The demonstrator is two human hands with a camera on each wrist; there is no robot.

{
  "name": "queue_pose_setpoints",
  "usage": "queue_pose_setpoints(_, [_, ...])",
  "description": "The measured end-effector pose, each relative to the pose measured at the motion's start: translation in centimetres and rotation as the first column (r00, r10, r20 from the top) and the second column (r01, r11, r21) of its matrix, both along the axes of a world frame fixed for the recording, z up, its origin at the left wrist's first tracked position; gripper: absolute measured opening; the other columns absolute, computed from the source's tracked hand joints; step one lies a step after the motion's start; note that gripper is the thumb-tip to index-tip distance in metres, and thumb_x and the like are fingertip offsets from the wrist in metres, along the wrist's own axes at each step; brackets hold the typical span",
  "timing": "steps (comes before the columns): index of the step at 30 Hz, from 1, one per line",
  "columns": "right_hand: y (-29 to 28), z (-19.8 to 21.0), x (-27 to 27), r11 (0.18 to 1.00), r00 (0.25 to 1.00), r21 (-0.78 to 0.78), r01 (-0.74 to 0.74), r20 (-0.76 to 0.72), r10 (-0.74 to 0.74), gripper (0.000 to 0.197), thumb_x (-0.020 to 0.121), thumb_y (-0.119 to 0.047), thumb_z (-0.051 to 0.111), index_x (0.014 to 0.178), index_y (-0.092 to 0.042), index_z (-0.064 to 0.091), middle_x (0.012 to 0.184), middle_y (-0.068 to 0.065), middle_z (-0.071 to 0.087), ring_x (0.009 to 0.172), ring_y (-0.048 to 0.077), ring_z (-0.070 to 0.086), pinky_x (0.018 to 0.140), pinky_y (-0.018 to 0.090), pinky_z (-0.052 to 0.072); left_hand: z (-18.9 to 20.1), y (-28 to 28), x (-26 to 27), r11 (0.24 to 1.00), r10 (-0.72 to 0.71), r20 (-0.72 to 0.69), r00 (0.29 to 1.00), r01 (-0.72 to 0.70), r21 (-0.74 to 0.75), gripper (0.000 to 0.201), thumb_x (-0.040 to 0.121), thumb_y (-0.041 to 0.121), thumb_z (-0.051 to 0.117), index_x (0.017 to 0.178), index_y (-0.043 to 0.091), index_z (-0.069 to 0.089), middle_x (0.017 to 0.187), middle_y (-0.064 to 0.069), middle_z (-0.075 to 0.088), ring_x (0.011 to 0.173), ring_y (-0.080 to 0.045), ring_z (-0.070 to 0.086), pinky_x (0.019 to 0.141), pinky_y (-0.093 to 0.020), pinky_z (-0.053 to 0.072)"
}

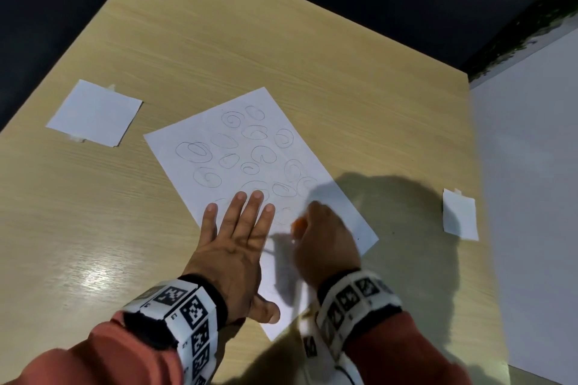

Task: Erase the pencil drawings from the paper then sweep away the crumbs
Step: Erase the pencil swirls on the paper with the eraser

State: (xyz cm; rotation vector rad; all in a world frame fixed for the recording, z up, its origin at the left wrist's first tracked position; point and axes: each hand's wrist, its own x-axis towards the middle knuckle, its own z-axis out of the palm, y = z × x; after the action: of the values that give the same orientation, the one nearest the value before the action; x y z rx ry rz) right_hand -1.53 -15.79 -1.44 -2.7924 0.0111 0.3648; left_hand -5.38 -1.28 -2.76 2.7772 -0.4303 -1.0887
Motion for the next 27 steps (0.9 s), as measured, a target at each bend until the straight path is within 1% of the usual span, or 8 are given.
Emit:
queue_pose_setpoints(3, [-0.9,0.6,1.3,0.996,0.995,-0.026,0.09,0.045,-0.088,0.008,0.089,-0.02,0.042,0.085,-0.015,0.047,0.087,0.002,0.056,0.082,0.023,0.055,0.067,0.031,0.041,0.0,0.0,-0.1,1.0,-0.006,-0.008,1.0,0.006,0.007,0.143,0.061,0.088,0.052,0.135,0.014,-0.046,0.134,-0.01,-0.06,0.125,-0.03,-0.053,0.109,-0.061,-0.022])
queue_pose_setpoints(6, [1.6,1.4,-2.0,0.99,0.985,0.097,-0.107,-0.127,0.119,0.009,0.087,-0.015,0.047,0.081,-0.019,0.042,0.09,-0.001,0.054,0.084,0.017,0.052,0.072,0.028,0.042,0.1,0.0,-0.1,1.0,0.0,0.004,1.0,0.0,0.005,0.141,0.063,0.086,0.052,0.136,0.015,-0.045,0.134,-0.01,-0.06,0.125,-0.03,-0.054,0.109,-0.06,-0.023])
queue_pose_setpoints(8, [2.0,1.4,-3.4,0.979,0.971,0.096,-0.179,-0.145,0.192,0.004,0.086,-0.014,0.049,0.088,-0.017,0.046,0.098,0.002,0.055,0.092,0.019,0.052,0.073,0.025,0.038,0.2,0.0,-0.1,1.0,-0.006,0.009,1.0,0.006,0.007,0.141,0.063,0.087,0.052,0.136,0.015,-0.045,0.134,-0.01,-0.06,0.125,-0.031,-0.054,0.108,-0.06,-0.023])
queue_pose_setpoints(13, [-2.3,1.0,1.0,0.988,0.99,-0.067,0.139,-0.023,-0.14,0.009,0.09,-0.018,0.043,0.088,-0.014,0.05,0.09,0.001,0.056,0.088,0.022,0.056,0.071,0.033,0.043,0.1,-0.1,0.1,1.0,-0.007,-0.021,1.0,0.008,0.003,0.143,0.062,0.087,0.053,0.134,0.015,-0.047,0.132,-0.008,-0.062,0.124,-0.029,-0.055,0.108,-0.06,-0.024])
queue_pose_setpoints(15, [-1.6,1.2,0.5,0.994,0.994,-0.031,0.106,-0.023,-0.107,0.007,0.09,-0.019,0.044,0.085,-0.014,0.046,0.088,0.0,0.054,0.088,0.021,0.055,0.069,0.03,0.039,0.2,-0.1,0.0,1.0,-0.004,-0.02,1.0,0.004,0.003,0.143,0.062,0.087,0.053,0.133,0.015,-0.048,0.132,-0.009,-0.062,0.124,-0.03,-0.055,0.108,-0.06,-0.024])
queue_pose_setpoints(19, [1.8,0.7,-3.2,0.987,0.985,0.1,-0.123,-0.108,0.134,0.006,0.088,-0.016,0.049,0.088,-0.019,0.044,0.098,0.001,0.055,0.095,0.019,0.053,0.076,0.028,0.04,0.2,-0.3,-0.1,1.0,0.009,0.013,1.0,-0.01,0.024,0.14,0.064,0.087,0.051,0.133,0.015,-0.047,0.133,-0.01,-0.061,0.125,-0.031,-0.054,0.108,-0.06,-0.024])
queue_pose_setpoints(24, [-1.1,-0.1,0.9,0.996,0.996,-0.014,0.084,0.036,-0.083,0.005,0.089,-0.018,0.042,0.086,-0.016,0.045,0.086,-0.003,0.05,0.086,0.02,0.053,0.068,0.029,0.037,0.0,-0.3,-0.2,1.0,0.01,-0.007,1.0,-0.01,0.006,0.144,0.059,0.089,0.052,0.135,0.015,-0.046,0.135,-0.009,-0.06,0.125,-0.029,-0.054,0.109,-0.06,-0.023])
queue_pose_setpoints(27, [-0.8,0.7,0.6,0.997,0.996,0.001,0.072,0.045,-0.072,0.006,0.09,-0.021,0.045,0.085,-0.018,0.044,0.083,-0.004,0.051,0.082,0.02,0.055,0.067,0.029,0.038,0.1,-0.2,-0.1,1.0,0.017,-0.002,1.0,-0.017,0.002,0.144,0.06,0.089,0.053,0.135,0.015,-0.046,0.134,-0.009,-0.06,0.124,-0.029,-0.055,0.108,-0.06,-0.024])
